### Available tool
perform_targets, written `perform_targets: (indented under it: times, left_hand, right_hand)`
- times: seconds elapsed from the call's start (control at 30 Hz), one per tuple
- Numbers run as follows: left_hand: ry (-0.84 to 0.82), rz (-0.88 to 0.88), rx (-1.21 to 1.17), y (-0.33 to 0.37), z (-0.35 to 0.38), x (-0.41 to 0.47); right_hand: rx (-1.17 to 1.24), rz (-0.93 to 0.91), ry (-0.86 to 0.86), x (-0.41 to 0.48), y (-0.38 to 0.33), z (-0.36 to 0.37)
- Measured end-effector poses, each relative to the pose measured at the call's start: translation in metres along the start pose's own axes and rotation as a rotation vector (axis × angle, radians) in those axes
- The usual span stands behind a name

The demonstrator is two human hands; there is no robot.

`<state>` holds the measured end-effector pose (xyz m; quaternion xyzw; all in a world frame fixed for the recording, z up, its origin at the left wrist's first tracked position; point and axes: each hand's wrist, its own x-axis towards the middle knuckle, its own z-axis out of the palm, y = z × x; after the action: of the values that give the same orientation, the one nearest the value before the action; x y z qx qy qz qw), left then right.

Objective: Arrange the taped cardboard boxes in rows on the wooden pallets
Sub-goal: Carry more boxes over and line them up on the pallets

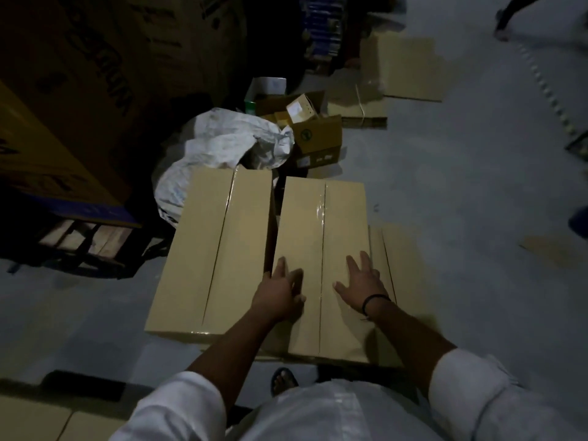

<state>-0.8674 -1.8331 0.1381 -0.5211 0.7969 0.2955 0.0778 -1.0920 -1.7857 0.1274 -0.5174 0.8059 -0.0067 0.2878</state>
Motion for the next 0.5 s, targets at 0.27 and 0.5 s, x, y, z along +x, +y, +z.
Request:
perform_targets:
  times: [0.27,0.5]
  left_hand:
    - [-0.082,0.107,-0.015,-0.007,-0.007,0.042]
    - [-0.094,0.081,0.0,0.001,-0.026,0.068]
  right_hand:
    - [-0.01,0.038,0.0,0.027,-0.008,-0.006]
    - [0.032,0.045,-0.019,0.037,-0.012,-0.015]
